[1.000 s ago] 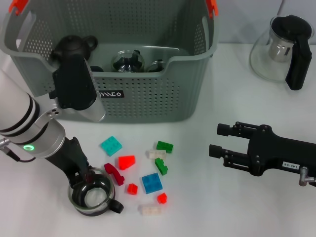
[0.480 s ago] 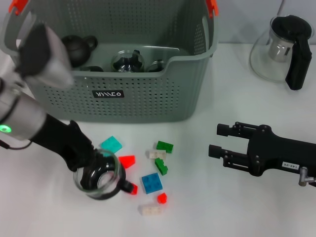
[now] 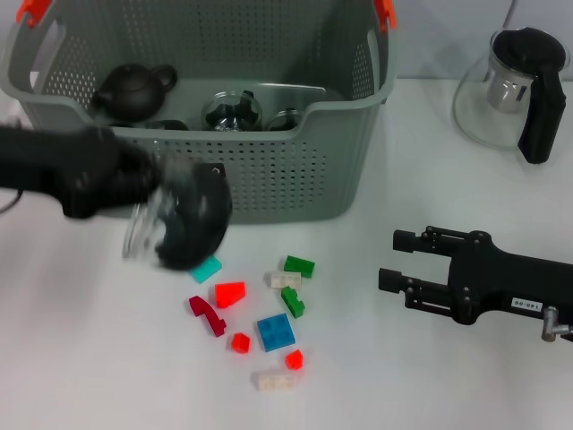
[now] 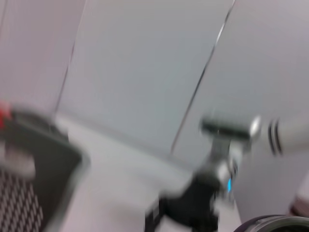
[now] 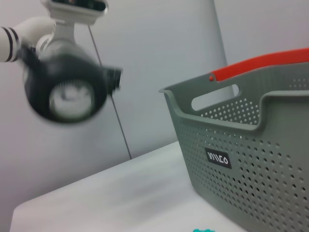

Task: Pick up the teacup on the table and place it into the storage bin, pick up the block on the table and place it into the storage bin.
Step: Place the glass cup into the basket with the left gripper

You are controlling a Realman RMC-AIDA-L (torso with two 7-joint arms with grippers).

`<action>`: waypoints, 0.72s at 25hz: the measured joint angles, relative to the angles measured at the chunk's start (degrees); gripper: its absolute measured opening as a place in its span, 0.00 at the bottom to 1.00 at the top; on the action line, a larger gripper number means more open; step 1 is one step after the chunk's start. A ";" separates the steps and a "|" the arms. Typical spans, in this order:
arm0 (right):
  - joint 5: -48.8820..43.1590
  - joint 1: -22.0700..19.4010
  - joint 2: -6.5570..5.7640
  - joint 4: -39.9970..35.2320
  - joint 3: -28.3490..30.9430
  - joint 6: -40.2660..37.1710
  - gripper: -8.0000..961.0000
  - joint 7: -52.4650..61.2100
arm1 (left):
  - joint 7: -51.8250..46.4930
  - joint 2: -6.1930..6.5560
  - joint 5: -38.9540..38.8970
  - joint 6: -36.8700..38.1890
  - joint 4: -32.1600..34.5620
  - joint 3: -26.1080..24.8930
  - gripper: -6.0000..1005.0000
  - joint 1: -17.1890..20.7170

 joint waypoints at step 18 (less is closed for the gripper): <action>0.00 0.56 0.32 0.00 0.34 -0.24 0.70 -0.21 | -26.04 -1.63 -6.14 -35.59 11.72 7.21 0.12 -9.64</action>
